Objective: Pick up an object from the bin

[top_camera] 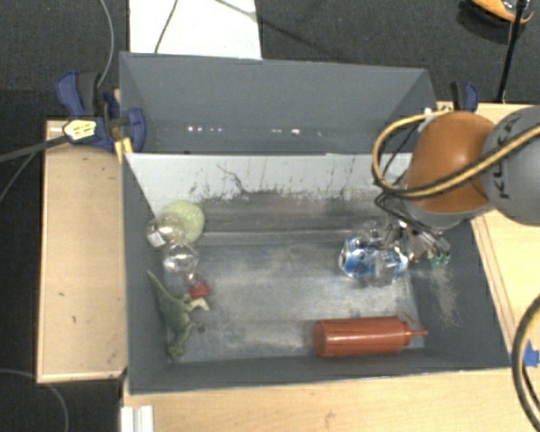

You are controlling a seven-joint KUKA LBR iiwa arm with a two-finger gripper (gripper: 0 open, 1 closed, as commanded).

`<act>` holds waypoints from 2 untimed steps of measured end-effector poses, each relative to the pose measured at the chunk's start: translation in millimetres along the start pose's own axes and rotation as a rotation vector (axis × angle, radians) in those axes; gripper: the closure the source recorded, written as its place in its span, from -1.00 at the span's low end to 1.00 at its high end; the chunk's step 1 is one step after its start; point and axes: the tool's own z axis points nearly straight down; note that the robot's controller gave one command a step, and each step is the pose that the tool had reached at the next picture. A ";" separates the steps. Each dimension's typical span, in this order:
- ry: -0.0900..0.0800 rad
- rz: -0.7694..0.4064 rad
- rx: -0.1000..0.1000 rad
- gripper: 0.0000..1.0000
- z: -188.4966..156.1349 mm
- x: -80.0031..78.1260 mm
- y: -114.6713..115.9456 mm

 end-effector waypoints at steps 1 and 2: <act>0.000 0.000 0.000 1.00 0.0 -0.1 0.0; 0.003 0.000 -0.001 1.00 -3.5 1.2 0.4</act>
Offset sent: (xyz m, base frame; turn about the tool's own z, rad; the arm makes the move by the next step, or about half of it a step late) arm 0.0000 0.0002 0.1158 0.0000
